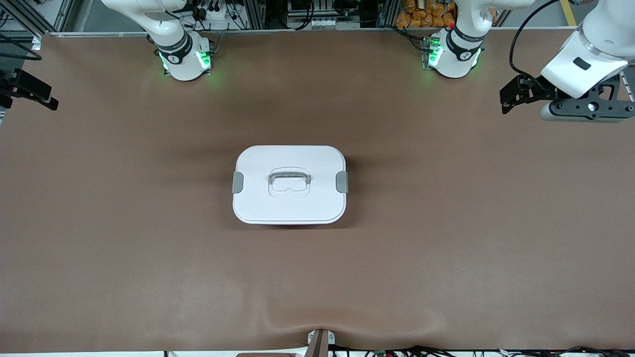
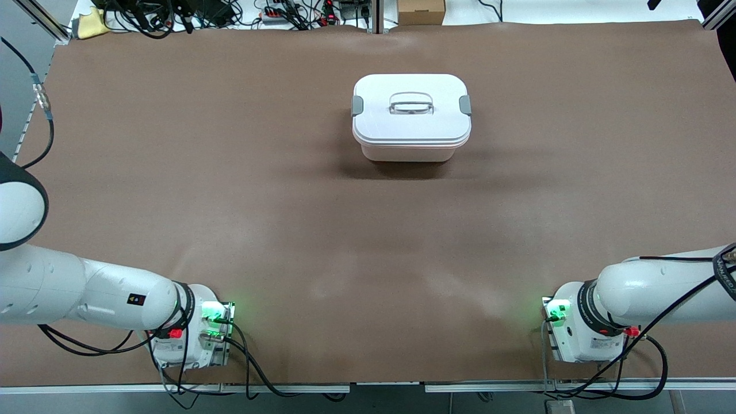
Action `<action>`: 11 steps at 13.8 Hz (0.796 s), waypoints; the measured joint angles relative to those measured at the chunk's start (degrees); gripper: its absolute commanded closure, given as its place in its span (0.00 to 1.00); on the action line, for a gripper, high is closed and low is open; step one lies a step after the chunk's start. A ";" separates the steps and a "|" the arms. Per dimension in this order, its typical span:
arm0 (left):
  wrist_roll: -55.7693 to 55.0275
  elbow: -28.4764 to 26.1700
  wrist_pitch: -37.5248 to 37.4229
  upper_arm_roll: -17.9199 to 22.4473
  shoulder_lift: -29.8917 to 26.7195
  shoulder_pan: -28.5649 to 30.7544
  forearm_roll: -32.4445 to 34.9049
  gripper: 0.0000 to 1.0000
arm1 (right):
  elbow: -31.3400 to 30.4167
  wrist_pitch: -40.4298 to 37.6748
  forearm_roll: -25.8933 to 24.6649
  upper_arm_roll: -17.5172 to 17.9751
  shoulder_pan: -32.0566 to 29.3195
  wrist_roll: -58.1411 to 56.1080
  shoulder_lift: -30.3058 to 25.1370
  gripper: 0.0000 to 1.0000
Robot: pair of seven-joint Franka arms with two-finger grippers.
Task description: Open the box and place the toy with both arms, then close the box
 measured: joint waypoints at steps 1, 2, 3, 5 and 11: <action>0.71 0.00 -0.02 -0.03 0.00 0.35 0.00 0.00 | 0.00 0.00 0.00 -0.01 0.00 0.00 0.00 0.00; 0.74 -0.03 -0.02 -0.11 0.01 0.49 0.00 0.00 | 0.00 0.00 0.00 -0.02 0.00 0.00 0.00 0.00; 0.63 -0.08 -0.02 -0.21 0.01 0.49 0.00 0.00 | 0.00 0.00 0.00 -0.02 0.00 0.00 0.00 0.00; -0.21 -0.22 -0.02 -0.45 0.01 0.50 -0.05 0.00 | 0.00 0.00 0.00 -0.03 -0.01 0.00 0.00 0.00; -2.94 -0.52 -0.03 -1.00 0.01 1.73 -1.83 0.00 | 0.00 0.00 0.00 -0.05 -0.01 0.00 0.00 0.00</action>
